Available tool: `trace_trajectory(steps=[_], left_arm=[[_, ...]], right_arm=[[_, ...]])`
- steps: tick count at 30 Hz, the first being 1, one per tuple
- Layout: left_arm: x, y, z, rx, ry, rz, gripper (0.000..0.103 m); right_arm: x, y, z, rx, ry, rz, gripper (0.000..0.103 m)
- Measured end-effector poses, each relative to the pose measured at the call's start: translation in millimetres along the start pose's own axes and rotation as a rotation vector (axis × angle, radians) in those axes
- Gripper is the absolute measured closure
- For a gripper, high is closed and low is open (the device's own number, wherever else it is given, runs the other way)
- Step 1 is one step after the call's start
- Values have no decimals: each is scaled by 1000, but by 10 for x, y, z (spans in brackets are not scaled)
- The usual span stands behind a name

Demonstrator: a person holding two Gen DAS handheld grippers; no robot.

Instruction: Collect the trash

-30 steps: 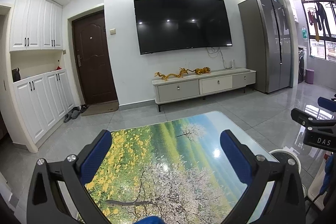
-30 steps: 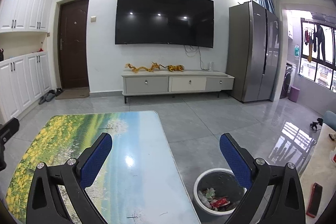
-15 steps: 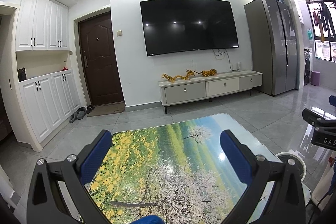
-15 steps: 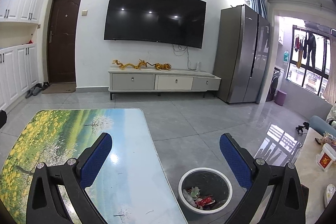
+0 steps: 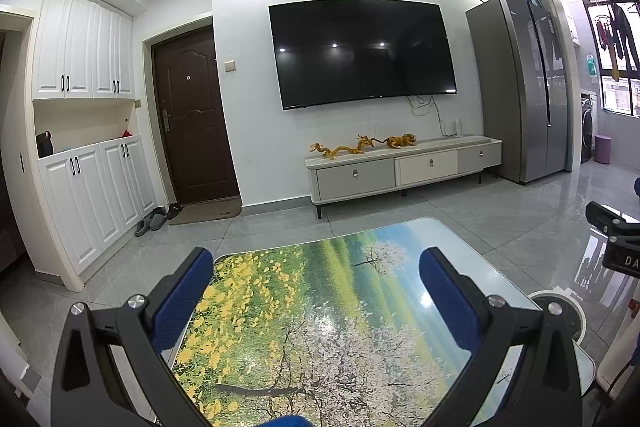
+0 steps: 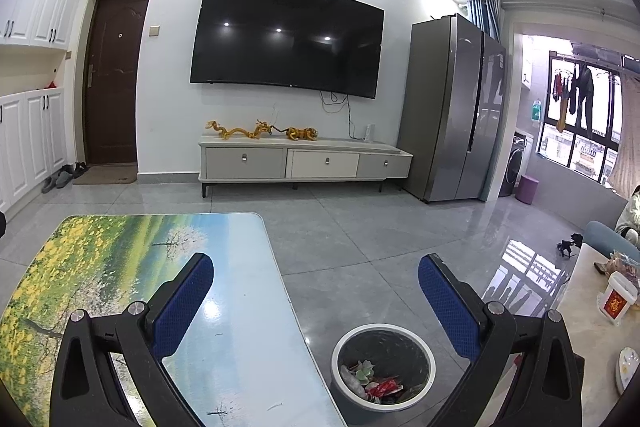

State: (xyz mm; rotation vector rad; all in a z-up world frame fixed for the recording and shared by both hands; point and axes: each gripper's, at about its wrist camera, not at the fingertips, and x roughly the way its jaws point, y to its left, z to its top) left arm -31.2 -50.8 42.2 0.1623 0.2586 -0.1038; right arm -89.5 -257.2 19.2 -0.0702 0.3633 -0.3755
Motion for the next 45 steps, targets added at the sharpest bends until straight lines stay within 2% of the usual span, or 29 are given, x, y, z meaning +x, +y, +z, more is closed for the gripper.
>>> trace_trajectory(steps=[17,28,45], left_arm=[[74,176,-16,-13,19,40,0],[181,279,-78,-30,58,81,0],[237,290,-133,-16,76,82,0]], right_arm=[[7,-41,-2,19,9,-7,0],[43,-133,-11,48,24,-15,0],[23,-168,-42,72,23,4,0]])
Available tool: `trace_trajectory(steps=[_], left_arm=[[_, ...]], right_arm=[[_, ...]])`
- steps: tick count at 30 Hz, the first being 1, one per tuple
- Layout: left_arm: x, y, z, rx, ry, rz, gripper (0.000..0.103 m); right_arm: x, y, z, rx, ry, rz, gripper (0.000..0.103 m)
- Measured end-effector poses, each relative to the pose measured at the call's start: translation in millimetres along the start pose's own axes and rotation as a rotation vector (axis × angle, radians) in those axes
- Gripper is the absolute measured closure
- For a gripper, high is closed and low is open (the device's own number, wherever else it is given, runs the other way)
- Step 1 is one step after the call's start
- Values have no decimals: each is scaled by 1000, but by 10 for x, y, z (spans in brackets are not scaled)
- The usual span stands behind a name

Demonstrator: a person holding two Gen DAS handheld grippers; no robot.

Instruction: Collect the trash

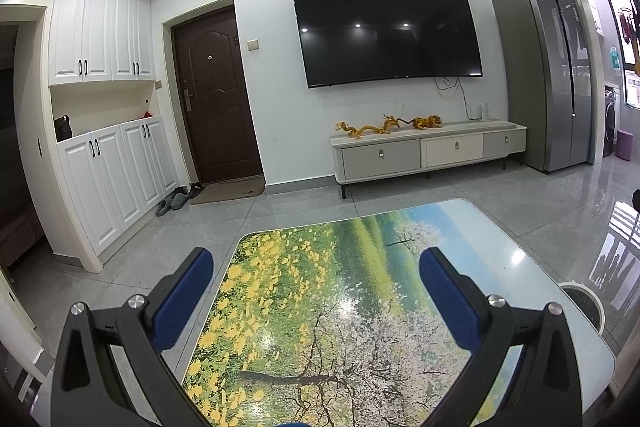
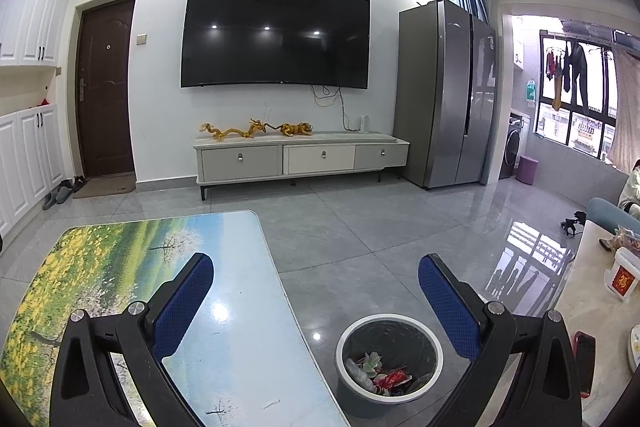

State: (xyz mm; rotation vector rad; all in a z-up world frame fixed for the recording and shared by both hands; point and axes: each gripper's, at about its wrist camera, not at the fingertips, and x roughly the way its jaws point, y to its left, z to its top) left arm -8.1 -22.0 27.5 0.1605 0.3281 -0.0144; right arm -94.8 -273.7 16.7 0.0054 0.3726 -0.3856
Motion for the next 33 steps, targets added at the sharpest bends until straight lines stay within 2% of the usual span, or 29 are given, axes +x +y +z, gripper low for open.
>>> trace_trajectory(steps=[33], left_arm=[[-21,-3,-27,6,-10,-21,0]], right_arm=[[-26,-1,-11,-22,-14,-6,0]])
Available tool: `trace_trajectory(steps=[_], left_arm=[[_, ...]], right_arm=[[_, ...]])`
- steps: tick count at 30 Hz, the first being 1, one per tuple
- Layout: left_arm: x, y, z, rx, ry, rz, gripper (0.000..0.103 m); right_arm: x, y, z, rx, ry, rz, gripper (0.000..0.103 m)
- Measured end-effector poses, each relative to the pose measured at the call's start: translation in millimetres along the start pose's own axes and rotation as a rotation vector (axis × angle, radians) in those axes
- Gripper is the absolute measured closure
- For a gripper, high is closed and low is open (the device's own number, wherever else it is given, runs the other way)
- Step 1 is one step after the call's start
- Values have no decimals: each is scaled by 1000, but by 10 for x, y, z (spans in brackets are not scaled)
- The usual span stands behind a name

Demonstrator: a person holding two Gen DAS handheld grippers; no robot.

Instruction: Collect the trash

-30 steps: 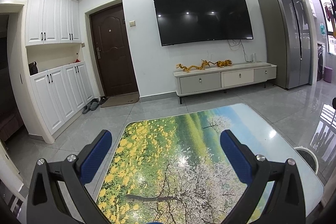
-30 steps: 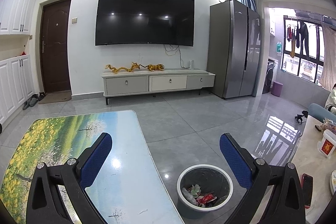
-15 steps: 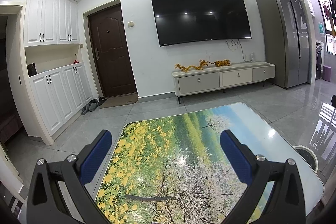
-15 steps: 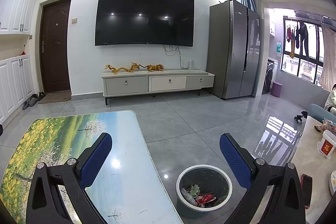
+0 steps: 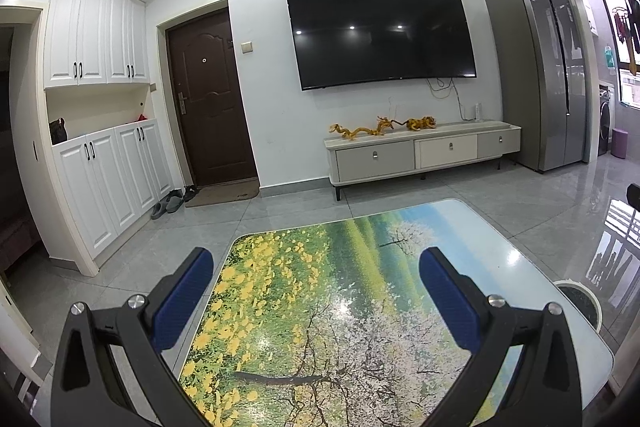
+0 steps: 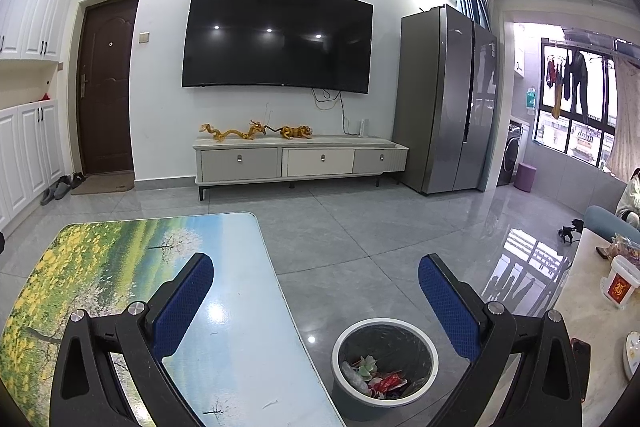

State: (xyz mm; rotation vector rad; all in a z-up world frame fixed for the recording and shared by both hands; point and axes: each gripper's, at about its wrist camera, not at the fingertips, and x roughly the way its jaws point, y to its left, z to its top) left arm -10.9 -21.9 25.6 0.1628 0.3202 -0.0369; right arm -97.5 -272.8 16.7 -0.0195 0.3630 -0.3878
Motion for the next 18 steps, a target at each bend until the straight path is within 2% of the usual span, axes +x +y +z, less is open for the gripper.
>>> trace_trajectory(steps=[18], left_arm=[[15,17,11,-7,6,-2,0]], right_arm=[[-13,17,23,-22,1,7,0]])
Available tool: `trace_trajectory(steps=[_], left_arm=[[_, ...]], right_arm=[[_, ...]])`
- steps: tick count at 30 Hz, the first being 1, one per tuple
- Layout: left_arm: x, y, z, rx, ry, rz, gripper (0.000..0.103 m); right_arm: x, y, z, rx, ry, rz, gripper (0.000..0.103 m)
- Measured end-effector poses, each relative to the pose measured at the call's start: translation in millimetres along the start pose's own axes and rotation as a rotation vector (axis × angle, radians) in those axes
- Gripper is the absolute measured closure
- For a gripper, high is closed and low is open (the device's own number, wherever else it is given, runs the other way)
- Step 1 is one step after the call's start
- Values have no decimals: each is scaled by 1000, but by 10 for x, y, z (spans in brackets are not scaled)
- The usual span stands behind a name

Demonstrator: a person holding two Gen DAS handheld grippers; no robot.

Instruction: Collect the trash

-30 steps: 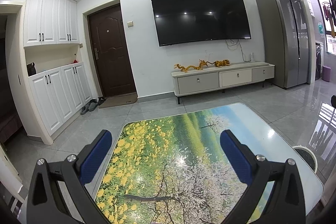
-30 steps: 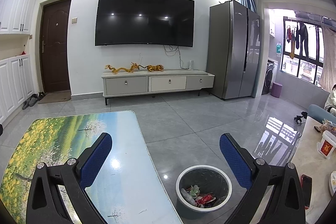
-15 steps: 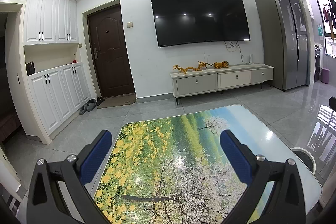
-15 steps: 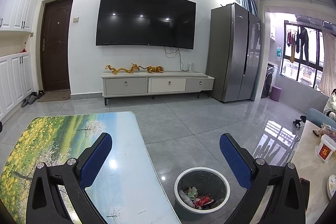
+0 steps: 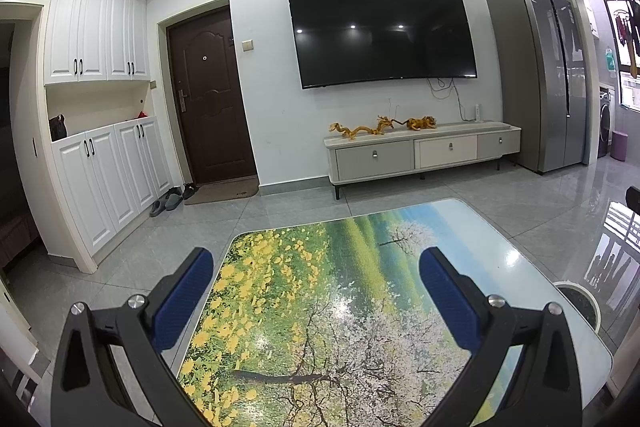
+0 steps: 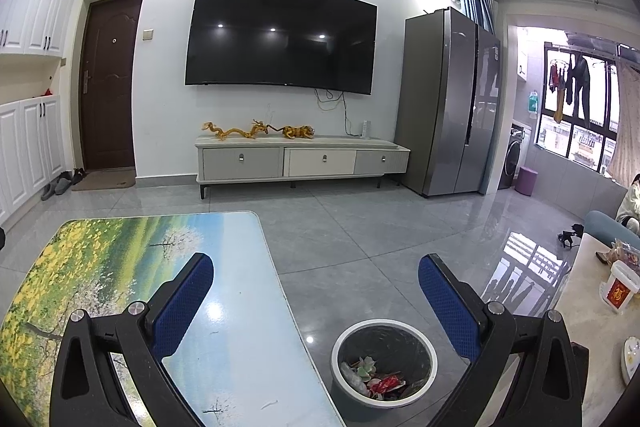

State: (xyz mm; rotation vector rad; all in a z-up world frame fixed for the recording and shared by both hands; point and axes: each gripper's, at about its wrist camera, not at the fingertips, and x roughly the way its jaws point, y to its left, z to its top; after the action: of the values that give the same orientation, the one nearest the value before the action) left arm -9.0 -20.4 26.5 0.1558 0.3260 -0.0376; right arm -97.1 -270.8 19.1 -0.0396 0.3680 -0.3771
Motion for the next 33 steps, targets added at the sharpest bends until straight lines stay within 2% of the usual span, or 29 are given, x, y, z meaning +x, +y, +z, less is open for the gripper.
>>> trace_trajectory(steps=[33], left_arm=[[16,-47,-83,-11,20,-7,0]], right_arm=[[55,-27,-30,-26,10,2,0]])
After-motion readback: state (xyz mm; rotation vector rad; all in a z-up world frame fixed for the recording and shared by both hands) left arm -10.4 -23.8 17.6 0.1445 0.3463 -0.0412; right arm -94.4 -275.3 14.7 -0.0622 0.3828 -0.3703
